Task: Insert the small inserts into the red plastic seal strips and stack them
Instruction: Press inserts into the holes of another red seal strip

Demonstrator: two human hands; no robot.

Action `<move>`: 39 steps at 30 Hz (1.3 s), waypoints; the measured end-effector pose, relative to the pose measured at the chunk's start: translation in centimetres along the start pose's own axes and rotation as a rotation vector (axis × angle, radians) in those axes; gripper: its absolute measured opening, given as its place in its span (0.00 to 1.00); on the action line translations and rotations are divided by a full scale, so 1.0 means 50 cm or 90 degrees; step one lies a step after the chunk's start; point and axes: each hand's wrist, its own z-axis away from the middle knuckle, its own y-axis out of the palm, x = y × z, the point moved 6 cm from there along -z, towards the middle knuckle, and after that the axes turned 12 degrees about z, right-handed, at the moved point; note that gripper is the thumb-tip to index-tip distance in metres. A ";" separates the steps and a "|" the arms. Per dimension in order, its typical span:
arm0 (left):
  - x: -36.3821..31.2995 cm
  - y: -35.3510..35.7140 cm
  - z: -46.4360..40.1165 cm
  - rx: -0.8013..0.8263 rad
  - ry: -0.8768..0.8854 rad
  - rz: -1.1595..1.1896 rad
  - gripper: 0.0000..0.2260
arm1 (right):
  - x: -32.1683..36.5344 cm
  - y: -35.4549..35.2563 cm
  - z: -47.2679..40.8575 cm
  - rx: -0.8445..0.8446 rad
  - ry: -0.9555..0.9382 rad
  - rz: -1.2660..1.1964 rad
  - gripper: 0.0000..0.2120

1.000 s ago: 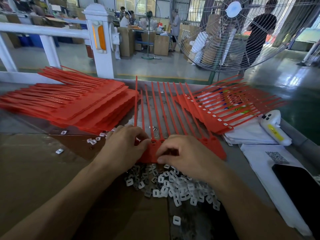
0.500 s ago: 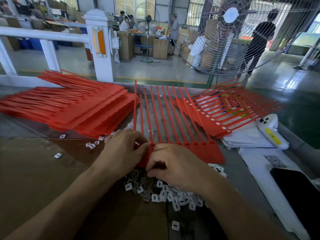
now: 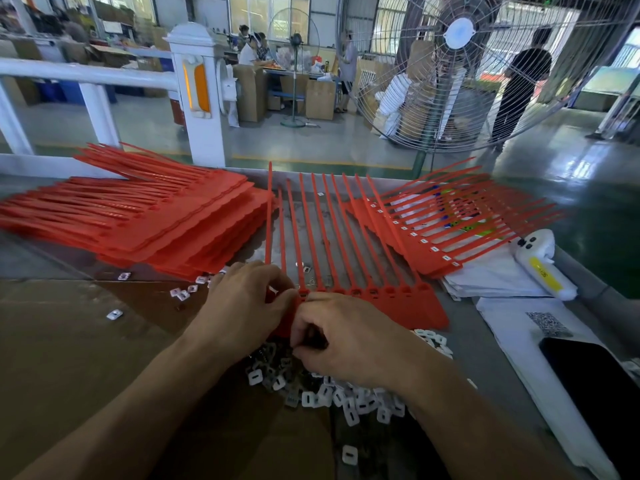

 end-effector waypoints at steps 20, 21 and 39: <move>-0.009 -0.006 -0.006 -0.002 0.025 0.027 0.03 | -0.037 -0.016 0.007 -0.048 0.056 -0.080 0.03; -0.010 -0.006 -0.006 -0.001 0.024 0.026 0.03 | -0.037 -0.017 0.008 -0.043 0.054 -0.086 0.03; -0.011 -0.002 -0.004 0.011 0.021 0.026 0.06 | -0.024 -0.017 0.007 -0.086 0.059 -0.077 0.02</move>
